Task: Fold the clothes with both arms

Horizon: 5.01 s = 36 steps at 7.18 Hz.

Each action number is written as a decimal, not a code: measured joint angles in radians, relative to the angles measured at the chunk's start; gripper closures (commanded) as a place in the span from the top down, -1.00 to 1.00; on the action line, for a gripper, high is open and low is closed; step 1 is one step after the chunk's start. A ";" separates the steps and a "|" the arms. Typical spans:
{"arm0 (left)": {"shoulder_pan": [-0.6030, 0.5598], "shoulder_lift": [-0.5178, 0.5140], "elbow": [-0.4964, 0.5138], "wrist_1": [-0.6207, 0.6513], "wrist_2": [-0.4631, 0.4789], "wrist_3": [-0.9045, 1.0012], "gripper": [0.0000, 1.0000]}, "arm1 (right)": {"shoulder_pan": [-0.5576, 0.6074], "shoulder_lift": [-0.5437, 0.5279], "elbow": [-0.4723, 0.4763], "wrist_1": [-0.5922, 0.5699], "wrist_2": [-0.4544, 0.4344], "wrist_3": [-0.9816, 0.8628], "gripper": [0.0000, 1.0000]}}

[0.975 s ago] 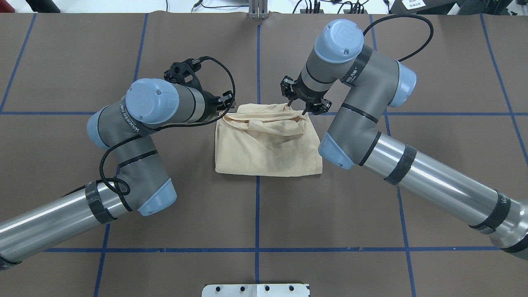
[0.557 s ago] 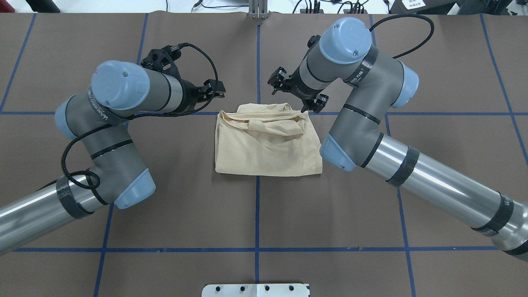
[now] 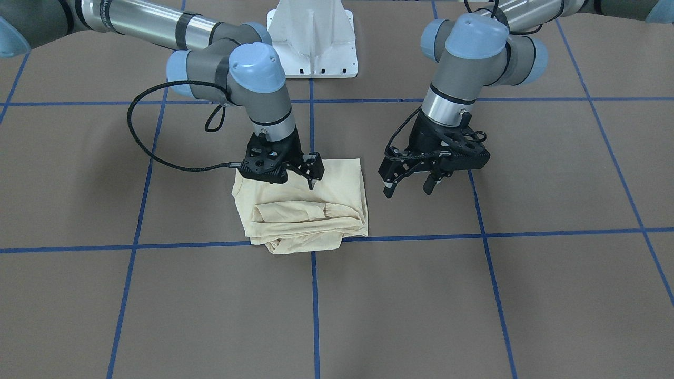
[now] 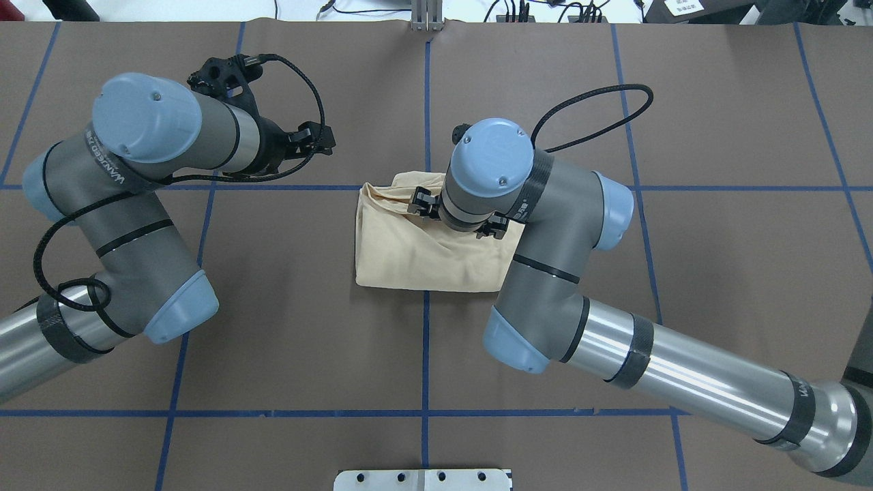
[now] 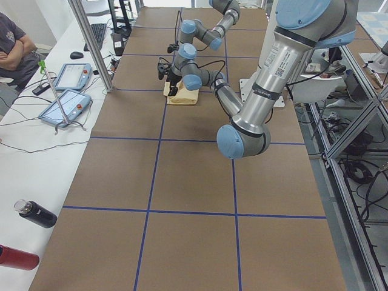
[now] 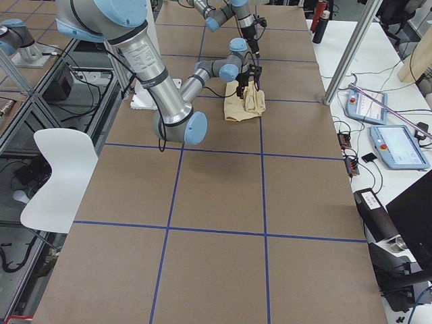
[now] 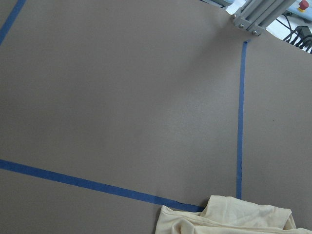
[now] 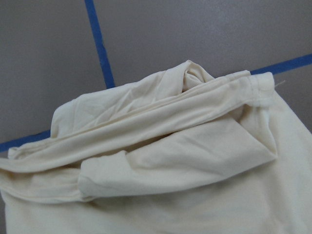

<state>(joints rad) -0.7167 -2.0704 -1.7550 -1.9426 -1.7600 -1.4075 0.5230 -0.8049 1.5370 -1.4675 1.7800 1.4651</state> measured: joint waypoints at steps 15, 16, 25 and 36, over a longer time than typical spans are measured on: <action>-0.029 0.032 -0.001 0.002 0.001 0.006 0.99 | 0.093 0.297 -0.468 0.211 -0.160 -0.321 1.00; -0.030 0.032 0.001 0.002 0.001 0.007 0.99 | 0.075 0.298 -0.426 0.128 -0.146 -0.306 1.00; -0.041 0.032 0.005 0.002 -0.001 0.007 0.99 | 0.035 0.277 -0.425 -0.043 0.055 -0.266 1.00; -0.049 0.043 0.006 -0.001 0.000 0.010 0.99 | 0.094 0.294 -0.622 0.354 -0.150 -0.395 0.99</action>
<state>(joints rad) -0.7660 -2.0279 -1.7488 -1.9432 -1.7598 -1.3970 0.6169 -0.5110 0.9152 -1.1131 1.6301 1.0698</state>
